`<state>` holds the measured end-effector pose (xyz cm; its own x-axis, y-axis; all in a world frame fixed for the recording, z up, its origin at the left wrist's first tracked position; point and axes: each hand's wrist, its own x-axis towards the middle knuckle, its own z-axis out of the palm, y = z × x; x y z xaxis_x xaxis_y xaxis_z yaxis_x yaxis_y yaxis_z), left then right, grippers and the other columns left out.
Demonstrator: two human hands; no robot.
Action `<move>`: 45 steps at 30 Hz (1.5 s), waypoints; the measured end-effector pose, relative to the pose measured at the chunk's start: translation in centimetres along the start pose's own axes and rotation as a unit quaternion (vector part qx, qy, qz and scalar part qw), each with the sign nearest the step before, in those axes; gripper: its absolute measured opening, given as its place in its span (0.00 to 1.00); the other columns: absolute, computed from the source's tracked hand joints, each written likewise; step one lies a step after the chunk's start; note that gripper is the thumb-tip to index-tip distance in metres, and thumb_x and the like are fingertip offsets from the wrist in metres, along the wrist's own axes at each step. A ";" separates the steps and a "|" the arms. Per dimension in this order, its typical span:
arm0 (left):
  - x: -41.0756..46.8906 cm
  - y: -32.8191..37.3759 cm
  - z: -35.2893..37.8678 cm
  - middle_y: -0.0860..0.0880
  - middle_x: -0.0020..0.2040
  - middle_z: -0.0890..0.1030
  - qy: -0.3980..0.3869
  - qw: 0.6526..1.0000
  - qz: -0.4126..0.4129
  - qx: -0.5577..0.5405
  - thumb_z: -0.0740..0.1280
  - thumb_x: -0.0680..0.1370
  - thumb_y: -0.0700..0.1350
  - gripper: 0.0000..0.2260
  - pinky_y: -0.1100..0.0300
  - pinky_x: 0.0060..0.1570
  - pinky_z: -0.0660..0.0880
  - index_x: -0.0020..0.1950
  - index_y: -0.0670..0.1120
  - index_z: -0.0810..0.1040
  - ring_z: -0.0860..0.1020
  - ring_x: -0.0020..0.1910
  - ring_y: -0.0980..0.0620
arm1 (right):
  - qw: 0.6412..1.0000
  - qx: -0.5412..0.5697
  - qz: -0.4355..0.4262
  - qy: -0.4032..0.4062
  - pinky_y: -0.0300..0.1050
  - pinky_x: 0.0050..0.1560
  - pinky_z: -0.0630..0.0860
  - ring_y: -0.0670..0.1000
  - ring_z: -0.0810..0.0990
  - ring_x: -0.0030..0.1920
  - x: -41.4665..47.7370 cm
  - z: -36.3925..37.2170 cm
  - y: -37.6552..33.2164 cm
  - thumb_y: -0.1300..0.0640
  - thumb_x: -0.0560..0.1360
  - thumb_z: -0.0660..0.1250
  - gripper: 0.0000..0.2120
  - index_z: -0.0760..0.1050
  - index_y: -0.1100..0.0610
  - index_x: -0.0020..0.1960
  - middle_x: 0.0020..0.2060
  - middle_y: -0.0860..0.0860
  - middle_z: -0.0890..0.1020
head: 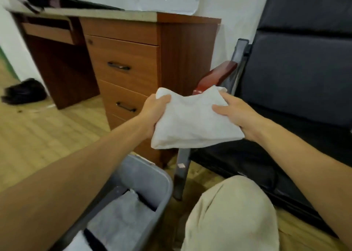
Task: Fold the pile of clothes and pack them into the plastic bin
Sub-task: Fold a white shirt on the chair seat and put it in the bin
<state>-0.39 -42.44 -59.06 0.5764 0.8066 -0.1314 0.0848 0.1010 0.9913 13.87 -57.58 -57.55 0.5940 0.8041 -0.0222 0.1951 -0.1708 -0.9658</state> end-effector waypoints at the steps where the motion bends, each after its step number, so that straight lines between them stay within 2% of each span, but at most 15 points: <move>1: -0.3 -1.0 -2.1 0.48 0.59 0.76 0.027 1.000 0.006 0.000 0.61 0.81 0.51 0.19 0.49 0.54 0.76 0.71 0.51 0.65 0.77 0.53 0.47 | 0.999 -0.039 -0.004 -0.014 0.42 0.46 0.77 0.51 0.79 0.54 0.8 2.0 0.0 0.61 0.80 0.62 0.22 0.67 0.50 0.73 0.60 0.51 0.78; 6: -2.5 -8.5 -11.1 0.49 0.57 0.77 0.126 0.992 -0.023 -0.011 0.61 0.79 0.48 0.16 0.49 0.53 0.77 0.67 0.52 0.67 0.77 0.54 0.48 | 0.978 -0.170 0.002 -0.119 0.44 0.45 0.74 0.50 0.78 0.50 3.3 12.3 3.4 0.61 0.81 0.60 0.12 0.73 0.53 0.63 0.53 0.52 0.79; 11: -4.8 -16.2 -15.9 0.49 0.58 0.76 0.200 0.976 -0.085 -0.021 0.59 0.80 0.45 0.14 0.52 0.48 0.76 0.66 0.50 0.66 0.77 0.53 0.50 | 0.936 -0.275 -0.029 -0.217 0.42 0.52 0.70 0.48 0.74 0.57 5.5 20.6 7.7 0.59 0.81 0.60 0.18 0.70 0.53 0.70 0.60 0.47 0.75; 14: -5.9 -19.7 -17.5 0.51 0.54 0.75 0.243 0.963 -0.119 -0.018 0.60 0.80 0.44 0.10 0.56 0.44 0.75 0.61 0.49 0.67 0.76 0.51 0.52 | 0.931 -0.268 -0.020 -0.246 0.44 0.52 0.70 0.50 0.75 0.57 6.5 24.0 9.9 0.60 0.80 0.62 0.16 0.73 0.56 0.67 0.58 0.51 0.78; 18: -6.5 -25.0 -18.7 0.46 0.50 0.76 0.173 0.953 -0.244 0.054 0.59 0.79 0.39 0.05 0.50 0.40 0.79 0.53 0.45 0.70 0.76 0.47 0.47 | 0.889 -0.360 0.034 -0.280 0.52 0.54 0.76 0.56 0.80 0.54 6.8 25.6 13.6 0.62 0.78 0.65 0.12 0.76 0.61 0.61 0.55 0.56 0.81; 19: -6.5 -26.2 -18.8 0.44 0.53 0.76 0.136 0.944 -0.293 0.072 0.59 0.79 0.40 0.10 0.52 0.37 0.79 0.60 0.43 0.70 0.77 0.48 0.46 | 0.870 -0.393 0.060 -0.292 0.51 0.51 0.79 0.55 0.83 0.49 6.6 25.5 14.5 0.63 0.78 0.64 0.13 0.75 0.60 0.62 0.52 0.57 0.82; 21: -6.5 -28.0 -18.7 0.43 0.59 0.74 0.086 0.919 -0.369 0.109 0.60 0.80 0.43 0.23 0.56 0.34 0.76 0.73 0.41 0.58 0.78 0.49 0.46 | 0.846 -0.424 0.104 -0.307 0.45 0.33 0.81 0.49 0.83 0.29 6.0 24.7 15.6 0.66 0.79 0.61 0.16 0.72 0.60 0.66 0.40 0.59 0.82; 23: -6.1 -28.6 -18.2 0.42 0.62 0.73 0.065 0.912 -0.380 0.142 0.60 0.81 0.44 0.24 0.56 0.39 0.75 0.74 0.39 0.58 0.78 0.49 0.46 | 0.840 -0.444 0.099 -0.297 0.40 0.22 0.76 0.49 0.79 0.24 5.8 23.5 16.0 0.65 0.80 0.58 0.16 0.72 0.60 0.66 0.39 0.60 0.82; 26: -4.9 -27.7 -16.9 0.42 0.59 0.75 0.046 0.927 -0.332 0.168 0.61 0.80 0.42 0.11 0.54 0.46 0.74 0.61 0.40 0.71 0.78 0.47 0.45 | 0.845 -0.462 0.052 -0.263 0.39 0.27 0.77 0.49 0.80 0.31 5.6 21.1 15.1 0.61 0.80 0.60 0.12 0.73 0.56 0.64 0.47 0.57 0.81; 28: -3.8 -25.9 -15.7 0.42 0.52 0.76 0.031 0.942 -0.287 0.172 0.61 0.79 0.40 0.03 0.54 0.47 0.74 0.49 0.43 0.73 0.78 0.46 0.45 | 0.853 -0.459 0.028 -0.245 0.39 0.29 0.76 0.48 0.80 0.33 5.4 19.2 13.8 0.60 0.80 0.61 0.11 0.74 0.56 0.62 0.46 0.53 0.79; 30: -2.7 -23.7 -14.2 0.43 0.49 0.78 0.016 0.955 -0.235 0.178 0.61 0.79 0.39 0.04 0.56 0.46 0.75 0.51 0.44 0.74 0.78 0.44 0.47 | 0.861 -0.455 0.017 -0.228 0.40 0.31 0.76 0.49 0.81 0.33 4.9 16.8 12.2 0.60 0.80 0.61 0.10 0.75 0.56 0.60 0.41 0.51 0.78; 34: -1.1 -18.1 -9.5 0.44 0.44 0.80 -0.033 0.974 -0.133 0.182 0.60 0.80 0.40 0.06 0.57 0.45 0.76 0.47 0.46 0.76 0.79 0.40 0.50 | 0.886 -0.431 0.004 -0.172 0.43 0.37 0.78 0.48 0.81 0.36 3.6 10.7 9.4 0.58 0.79 0.63 0.08 0.77 0.54 0.56 0.47 0.52 0.81; 39: -0.6 -9.9 -1.2 0.47 0.40 0.80 -0.129 0.971 -0.009 0.203 0.59 0.82 0.39 0.07 0.60 0.43 0.75 0.50 0.44 0.76 0.79 0.40 0.50 | 0.911 -0.405 -0.002 -0.081 0.48 0.42 0.82 0.49 0.83 0.33 0.6 2.3 6.9 0.55 0.79 0.64 0.05 0.79 0.51 0.49 0.45 0.51 0.83; 42: -0.9 -6.0 4.5 0.46 0.41 0.80 -0.174 0.954 0.052 0.236 0.59 0.82 0.40 0.07 0.61 0.41 0.74 0.52 0.42 0.77 0.78 0.39 0.51 | 0.914 -0.404 0.019 -0.034 0.46 0.35 0.81 0.49 0.83 0.32 -1.9 -3.1 6.4 0.53 0.79 0.62 0.06 0.78 0.49 0.47 0.44 0.52 0.84; 45: -1.3 -3.2 10.6 0.48 0.40 0.80 -0.227 0.932 0.083 0.269 0.60 0.81 0.43 0.07 0.61 0.39 0.74 0.46 0.47 0.77 0.79 0.37 0.53 | 0.918 -0.391 0.060 0.025 0.40 0.29 0.77 0.49 0.83 0.34 -4.8 -9.0 6.9 0.54 0.79 0.62 0.06 0.78 0.51 0.48 0.44 0.53 0.84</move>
<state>7.22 -50.00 -62.12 0.8924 0.4424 -0.0892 0.2890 -0.4084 0.8658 19.39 -67.78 -61.77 0.6791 0.7289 -0.0864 0.6145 -0.6289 -0.4764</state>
